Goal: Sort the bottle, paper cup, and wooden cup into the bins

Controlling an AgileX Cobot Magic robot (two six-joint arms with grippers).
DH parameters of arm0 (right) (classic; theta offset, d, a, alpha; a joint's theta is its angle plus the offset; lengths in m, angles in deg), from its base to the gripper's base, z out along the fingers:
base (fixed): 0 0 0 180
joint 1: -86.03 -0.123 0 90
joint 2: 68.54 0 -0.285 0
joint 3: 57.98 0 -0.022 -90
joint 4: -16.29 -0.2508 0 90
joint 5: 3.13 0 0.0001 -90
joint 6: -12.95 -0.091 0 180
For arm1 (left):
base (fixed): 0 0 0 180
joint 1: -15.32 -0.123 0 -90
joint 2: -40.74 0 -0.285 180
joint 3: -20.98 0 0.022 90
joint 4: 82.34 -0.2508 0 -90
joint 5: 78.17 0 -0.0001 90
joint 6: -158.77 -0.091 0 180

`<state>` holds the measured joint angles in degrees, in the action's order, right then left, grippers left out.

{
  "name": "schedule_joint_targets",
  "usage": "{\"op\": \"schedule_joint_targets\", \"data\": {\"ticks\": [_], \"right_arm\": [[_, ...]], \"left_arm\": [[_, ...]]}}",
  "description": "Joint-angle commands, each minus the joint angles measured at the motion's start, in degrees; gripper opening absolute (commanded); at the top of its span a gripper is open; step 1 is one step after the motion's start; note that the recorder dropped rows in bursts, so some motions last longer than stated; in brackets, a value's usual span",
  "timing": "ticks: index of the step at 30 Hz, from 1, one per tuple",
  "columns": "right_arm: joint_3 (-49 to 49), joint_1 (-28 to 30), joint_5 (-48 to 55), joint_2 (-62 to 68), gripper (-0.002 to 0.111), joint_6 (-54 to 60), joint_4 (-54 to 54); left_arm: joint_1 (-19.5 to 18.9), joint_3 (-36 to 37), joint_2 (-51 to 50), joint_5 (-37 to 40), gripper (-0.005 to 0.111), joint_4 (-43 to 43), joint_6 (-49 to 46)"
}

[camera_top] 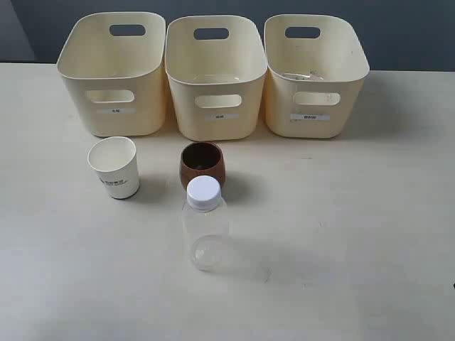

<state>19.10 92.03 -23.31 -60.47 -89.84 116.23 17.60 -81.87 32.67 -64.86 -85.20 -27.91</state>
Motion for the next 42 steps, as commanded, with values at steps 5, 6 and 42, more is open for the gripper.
{"op": "schedule_joint_targets", "data": {"ticks": [5,6,42], "right_arm": [[0.1,0.3,0.3,-0.3,-0.001,0.3,0.0],[0.1,0.3,0.4,-0.3,-0.001,0.3,0.0],[-0.9,0.3,2.9,-0.3,-0.001,-1.3,-15.3]], "left_arm": [[0.2,0.1,0.3,0.0,0.000,0.1,0.1],[0.2,0.1,0.3,0.0,0.000,0.1,0.1],[0.2,0.1,0.3,0.0,0.000,0.1,0.1]]}}
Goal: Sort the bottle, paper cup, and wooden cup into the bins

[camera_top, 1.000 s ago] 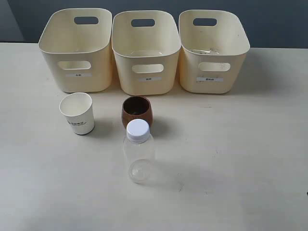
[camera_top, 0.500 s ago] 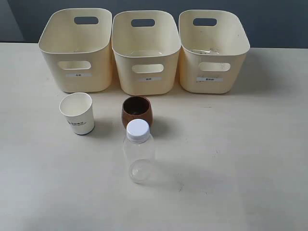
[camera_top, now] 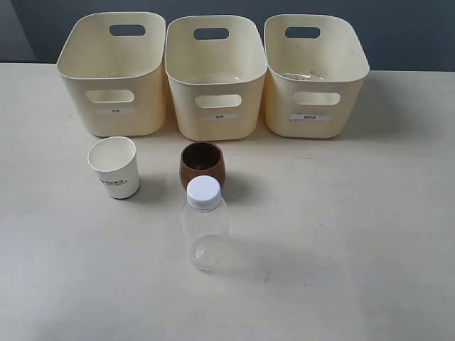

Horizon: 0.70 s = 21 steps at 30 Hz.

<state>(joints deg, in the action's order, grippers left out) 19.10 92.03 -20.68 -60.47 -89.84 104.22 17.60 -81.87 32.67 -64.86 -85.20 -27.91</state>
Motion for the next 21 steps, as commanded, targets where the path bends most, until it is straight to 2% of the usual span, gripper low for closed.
{"op": "schedule_joint_targets", "data": {"ticks": [1,6,12,17,21], "right_arm": [[-0.9,0.3,-0.4,-0.3,-0.001,-3.0,-3.6],[-0.7,0.3,-13.0,-0.3,-0.001,-3.9,-3.9],[-0.7,0.3,-18.5,-0.3,-0.001,-3.9,-5.6],[-0.7,0.3,-23.2,-0.3,-0.001,-3.5,-14.3],[-0.7,0.3,-23.0,-0.3,-0.001,2.0,-21.8]], "left_arm": [[0.2,0.1,0.3,0.0,0.000,0.1,0.1],[0.2,0.1,0.3,0.0,0.000,0.1,0.1],[0.2,0.1,0.3,0.0,0.000,0.1,0.1],[0.2,0.1,0.3,0.0,0.000,0.1,0.1],[0.2,0.1,0.3,0.0,0.000,0.1,0.1]]}}
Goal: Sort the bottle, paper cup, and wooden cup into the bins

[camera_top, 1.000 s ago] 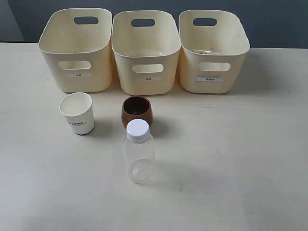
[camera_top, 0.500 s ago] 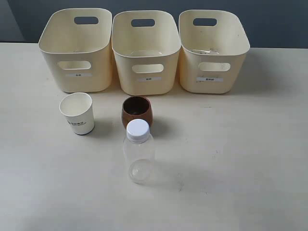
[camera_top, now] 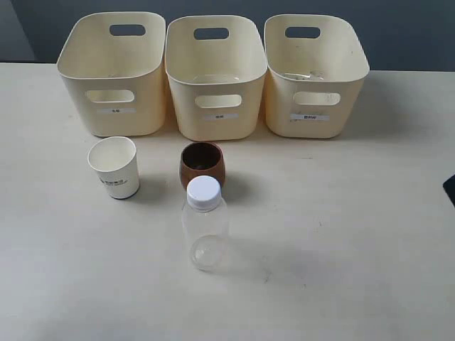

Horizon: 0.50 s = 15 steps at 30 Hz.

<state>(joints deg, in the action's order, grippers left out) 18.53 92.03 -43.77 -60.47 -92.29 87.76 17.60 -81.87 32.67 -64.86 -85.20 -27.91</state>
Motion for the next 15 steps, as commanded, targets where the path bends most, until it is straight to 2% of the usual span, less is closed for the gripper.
{"op": "schedule_joint_targets", "data": {"ticks": [1,4,8,15], "right_arm": [[-0.2,0.3,-0.2,-0.3,-0.001,6.1,-6.6],[-1.2,0.3,-3.4,-0.3,-0.001,7.9,-9.7],[-3.9,0.3,-12.8,0.4,-0.001,10.1,-14.1],[-9.7,0.3,-18.1,3.6,-0.001,12.2,-14.2]], "left_arm": [[0.2,0.1,0.3,0.0,0.000,0.1,0.1],[0.2,0.1,0.3,0.0,0.000,0.1,0.1],[0.2,0.1,0.3,0.0,0.000,0.1,0.1],[0.2,0.1,0.3,0.0,0.000,0.1,0.1]]}}
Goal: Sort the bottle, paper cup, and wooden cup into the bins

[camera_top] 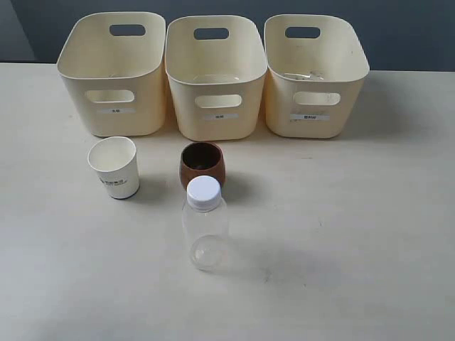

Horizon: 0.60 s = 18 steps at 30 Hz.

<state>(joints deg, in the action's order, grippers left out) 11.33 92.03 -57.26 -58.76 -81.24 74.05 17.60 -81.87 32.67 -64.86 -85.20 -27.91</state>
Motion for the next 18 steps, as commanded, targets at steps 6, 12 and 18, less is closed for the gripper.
{"op": "schedule_joint_targets", "data": {"ticks": [6,12,18], "right_arm": [[-3.9,0.3,-14.2,4.8,-0.001,3.2,-0.2],[-3.9,0.3,-2.0,8.7,-0.001,3.2,-0.3],[-7.0,0.3,-2.5,18.7,-0.001,3.2,-1.1]], "left_arm": [[0.2,0.1,0.3,0.0,0.000,0.1,0.1],[0.2,0.1,0.3,0.0,0.000,0.1,0.1],[0.2,0.1,0.3,0.0,0.000,0.1,0.1]]}}
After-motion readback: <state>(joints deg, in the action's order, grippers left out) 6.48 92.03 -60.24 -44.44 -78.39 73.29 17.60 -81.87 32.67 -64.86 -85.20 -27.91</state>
